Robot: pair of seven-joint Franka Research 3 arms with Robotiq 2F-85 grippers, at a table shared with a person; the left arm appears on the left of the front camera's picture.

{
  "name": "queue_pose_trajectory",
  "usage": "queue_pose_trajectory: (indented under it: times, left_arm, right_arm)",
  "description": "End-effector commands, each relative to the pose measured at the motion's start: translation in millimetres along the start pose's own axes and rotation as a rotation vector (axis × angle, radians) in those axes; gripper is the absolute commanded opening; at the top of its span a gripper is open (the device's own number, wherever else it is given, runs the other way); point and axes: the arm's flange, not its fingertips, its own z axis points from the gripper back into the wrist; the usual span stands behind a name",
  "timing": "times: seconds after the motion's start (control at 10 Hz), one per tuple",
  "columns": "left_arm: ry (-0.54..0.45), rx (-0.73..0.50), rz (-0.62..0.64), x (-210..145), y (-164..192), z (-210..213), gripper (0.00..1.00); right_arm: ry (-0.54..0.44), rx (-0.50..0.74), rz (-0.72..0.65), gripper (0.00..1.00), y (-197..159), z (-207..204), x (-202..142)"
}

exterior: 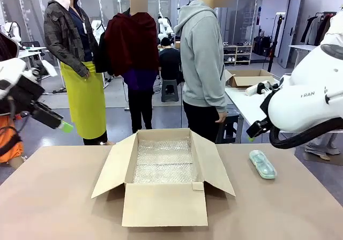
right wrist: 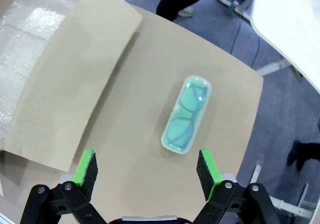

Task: Pack the glasses set securely to prepare it for shipping.
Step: Place the Glasses case inside the Package Box.

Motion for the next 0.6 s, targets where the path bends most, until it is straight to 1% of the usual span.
queue_pose_trajectory:
  times: [0.0,0.1,0.3,0.4,0.5]
  left_arm:
    - [-0.003,-0.025,-0.038,-11,-6,19,1.00]
    - [-0.014,-0.005,-0.047,-14,-11,27,1.00]
    - [-0.033,-0.002,-0.028,-17,-18,38,1.00]
    - [-0.019,0.012,-0.033,-8,-6,31,1.00]
    - [-0.019,0.012,-0.033,-8,-6,31,1.00]
  right_arm:
    - [0.052,-0.001,-0.082,1.00,-13,-9,11]
    - [0.078,0.015,-0.121,1.00,-25,-18,14]
    - [0.109,-0.008,-0.163,1.00,-39,-31,19]
    - [0.126,-0.027,-0.182,1.00,-48,-39,23]
    - [0.144,-0.034,-0.197,1.00,-55,-51,28]
